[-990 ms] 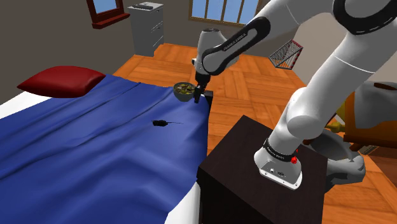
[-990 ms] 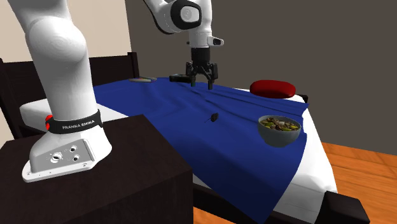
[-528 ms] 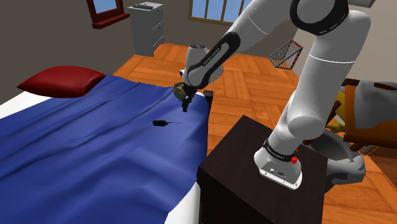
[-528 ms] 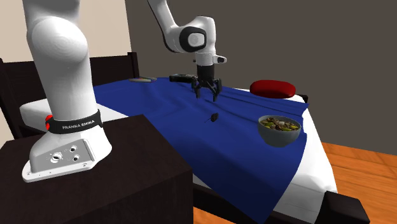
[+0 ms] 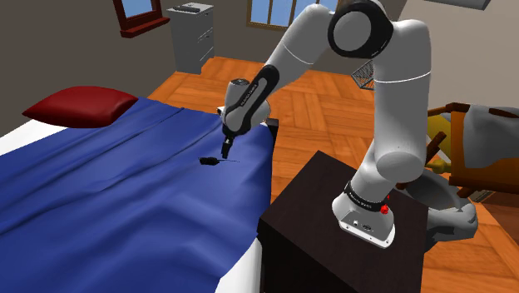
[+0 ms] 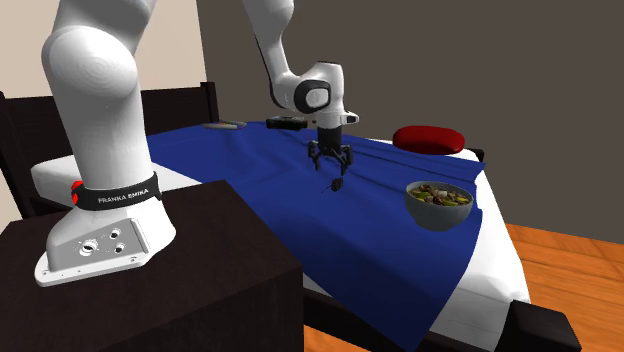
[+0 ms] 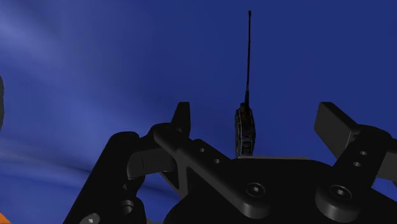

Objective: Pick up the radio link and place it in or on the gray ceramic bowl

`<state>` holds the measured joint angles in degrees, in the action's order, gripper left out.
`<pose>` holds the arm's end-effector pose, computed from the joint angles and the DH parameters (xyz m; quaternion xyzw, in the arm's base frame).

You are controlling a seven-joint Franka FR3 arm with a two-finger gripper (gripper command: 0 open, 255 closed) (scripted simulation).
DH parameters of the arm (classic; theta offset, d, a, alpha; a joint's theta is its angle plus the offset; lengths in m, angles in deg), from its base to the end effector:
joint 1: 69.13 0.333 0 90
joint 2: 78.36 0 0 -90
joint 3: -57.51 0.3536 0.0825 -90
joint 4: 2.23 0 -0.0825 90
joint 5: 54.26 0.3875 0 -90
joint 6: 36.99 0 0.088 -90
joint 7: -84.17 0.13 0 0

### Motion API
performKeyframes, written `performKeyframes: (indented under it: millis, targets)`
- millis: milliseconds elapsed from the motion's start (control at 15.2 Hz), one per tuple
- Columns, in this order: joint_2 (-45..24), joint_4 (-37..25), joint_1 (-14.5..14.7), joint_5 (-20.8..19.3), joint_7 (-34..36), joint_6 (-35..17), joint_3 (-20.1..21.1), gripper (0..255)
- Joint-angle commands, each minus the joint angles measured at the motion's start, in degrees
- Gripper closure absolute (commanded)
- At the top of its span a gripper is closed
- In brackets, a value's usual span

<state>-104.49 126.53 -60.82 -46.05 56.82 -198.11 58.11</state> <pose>0.5642 0.0826 0.1784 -0.9673 -0.2462 -0.0580 0.0200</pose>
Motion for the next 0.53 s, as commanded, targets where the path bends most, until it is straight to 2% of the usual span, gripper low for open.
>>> performKeyframes:
  millis: [0, 132, 462]
  targets:
    - [-4.34, -3.54, -0.32, 0.26, -1.2, -1.41, 1.04, 0]
    - [-8.36, -7.03, -0.31, 0.18, -1.9, -2.51, 1.88, 0]
    - [-12.48, -9.15, -0.28, 0.22, -1.98, -4.53, 2.08, 0]
